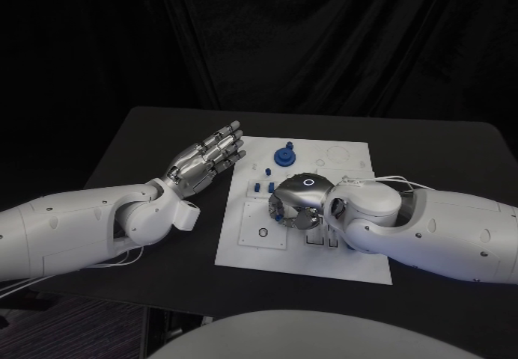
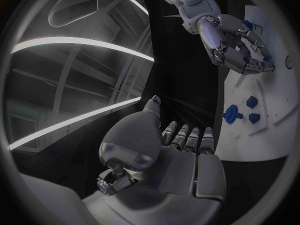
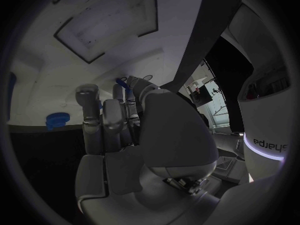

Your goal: Assemble the parts on the task board

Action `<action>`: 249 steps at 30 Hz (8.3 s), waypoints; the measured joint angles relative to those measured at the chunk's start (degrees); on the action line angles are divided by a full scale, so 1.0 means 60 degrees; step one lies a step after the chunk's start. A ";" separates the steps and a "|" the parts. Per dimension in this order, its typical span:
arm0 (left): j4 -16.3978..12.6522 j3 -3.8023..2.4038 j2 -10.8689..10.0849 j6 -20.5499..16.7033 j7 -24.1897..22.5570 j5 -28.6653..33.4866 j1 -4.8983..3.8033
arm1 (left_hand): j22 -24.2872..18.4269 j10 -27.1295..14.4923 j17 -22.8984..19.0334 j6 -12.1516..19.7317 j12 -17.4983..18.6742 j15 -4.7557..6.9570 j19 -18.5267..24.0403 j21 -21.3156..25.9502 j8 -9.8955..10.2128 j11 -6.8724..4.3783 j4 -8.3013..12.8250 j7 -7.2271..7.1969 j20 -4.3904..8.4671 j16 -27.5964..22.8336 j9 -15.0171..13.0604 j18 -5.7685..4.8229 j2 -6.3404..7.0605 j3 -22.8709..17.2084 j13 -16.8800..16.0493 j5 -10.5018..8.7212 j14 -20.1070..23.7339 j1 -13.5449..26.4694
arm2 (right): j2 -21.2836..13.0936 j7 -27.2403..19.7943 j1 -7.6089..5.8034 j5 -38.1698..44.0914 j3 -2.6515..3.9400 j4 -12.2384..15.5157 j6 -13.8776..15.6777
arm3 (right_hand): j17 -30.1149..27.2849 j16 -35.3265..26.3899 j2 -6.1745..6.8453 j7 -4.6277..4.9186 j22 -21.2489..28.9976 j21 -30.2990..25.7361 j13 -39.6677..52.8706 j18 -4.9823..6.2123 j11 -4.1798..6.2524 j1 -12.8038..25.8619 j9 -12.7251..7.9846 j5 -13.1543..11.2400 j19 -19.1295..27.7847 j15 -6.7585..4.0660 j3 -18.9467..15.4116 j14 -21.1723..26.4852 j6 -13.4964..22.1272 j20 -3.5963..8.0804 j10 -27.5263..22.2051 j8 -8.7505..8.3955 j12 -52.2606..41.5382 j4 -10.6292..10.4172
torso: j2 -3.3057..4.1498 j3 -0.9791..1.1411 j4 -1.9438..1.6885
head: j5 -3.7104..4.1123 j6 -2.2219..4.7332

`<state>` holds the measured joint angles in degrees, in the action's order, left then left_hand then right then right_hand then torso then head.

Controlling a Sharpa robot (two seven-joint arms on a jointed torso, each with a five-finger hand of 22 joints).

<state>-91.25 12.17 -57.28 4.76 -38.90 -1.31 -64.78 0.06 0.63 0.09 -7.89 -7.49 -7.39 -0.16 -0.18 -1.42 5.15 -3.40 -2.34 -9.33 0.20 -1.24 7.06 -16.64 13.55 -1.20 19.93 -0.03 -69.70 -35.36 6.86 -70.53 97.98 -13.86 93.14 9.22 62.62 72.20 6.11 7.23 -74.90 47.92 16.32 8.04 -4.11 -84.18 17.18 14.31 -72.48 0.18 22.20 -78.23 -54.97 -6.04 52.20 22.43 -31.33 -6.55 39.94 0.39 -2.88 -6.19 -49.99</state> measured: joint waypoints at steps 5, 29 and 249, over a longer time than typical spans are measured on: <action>0.0009 0.0000 0.0007 0.0012 0.0000 0.0011 0.0006 | 0.0000 0.0030 -0.0003 -0.0035 0.0000 0.0000 0.0035 0.0000 0.0000 0.0029 0.0000 0.0035 -0.0034 0.0000 0.0000 0.0000 0.0000 0.0000 0.0000 0.0000 0.0000 0.0000 | 0.0004 0.0001 0.0012 -0.0002 0.0004 -0.0032 -0.0012 | -0.0064 -0.0090 -0.0014 0.0059 0.0000 -0.0120 -0.0042 0.0000 -0.0001 0.0014 0.0002 0.0000 0.0034 0.0050 0.0000 0.0050 0.0157 -0.0034 0.0001 -0.0153 0.0074 0.0000 | -0.0001 0.0000 0.0000 | -0.0007 0.0000; 0.0031 0.0000 0.0001 0.0044 -0.0001 0.0048 0.0063 | 0.0003 0.0001 0.0000 -0.0103 -0.0081 0.0001 0.0001 0.0000 0.0000 0.0138 -0.0067 0.0169 -0.0068 0.0000 -0.0001 0.0001 0.0000 -0.0066 -0.0009 0.0034 0.0001 0.0000 | -0.0216 -0.0432 0.0061 -0.0711 -0.0023 0.0034 0.0499 | 0.0121 0.0064 -0.0221 -0.0035 0.0000 0.0112 -0.0231 0.0000 0.0086 0.0031 0.0119 0.0609 -0.0121 -0.0038 0.0153 -0.0038 -0.0104 0.0050 0.0511 -0.0010 0.0237 0.0141 | 0.0009 0.0013 0.0003 | -0.0108 0.0000; 0.0393 -0.0002 0.0322 0.0435 -0.0003 0.0078 0.0319 | 0.0038 0.0020 0.0022 -0.0342 -0.0333 -0.0238 -0.0033 0.0000 0.0000 0.0362 -0.0170 0.0749 -0.0304 0.0037 -0.0037 0.0002 -0.0032 -0.0330 -0.0032 0.0117 -0.0033 -0.0107 | -0.0015 -0.0156 -0.0016 -0.2219 0.0107 -0.0303 -0.0557 | -0.1960 -0.1052 0.0139 0.0026 -0.0026 -0.3268 0.0266 0.0308 -0.0473 -0.0169 0.0065 -0.1248 0.1249 0.0548 -0.1412 0.1710 0.2066 -0.0497 -0.1472 -0.1845 0.0133 -0.0384 | 0.0003 0.0001 -0.0003 | -0.0732 -0.0003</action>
<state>-88.89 12.15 -55.35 7.37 -38.92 -0.84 -62.86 0.29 0.75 0.22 -9.94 -9.48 -8.82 -0.36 -0.18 -1.42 7.32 -4.42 2.15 -11.16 0.42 -1.46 7.08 -16.83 11.58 -1.40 20.63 -0.23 -70.34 -35.46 5.93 -70.63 84.67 -13.22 91.32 5.88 50.86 65.89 6.94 7.39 -75.06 28.31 17.92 9.89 -6.95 -85.19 17.56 6.83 -64.99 3.46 13.73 -67.98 -42.58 -9.02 43.37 11.36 -30.53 -8.86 39.96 0.40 -2.89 -10.59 -50.00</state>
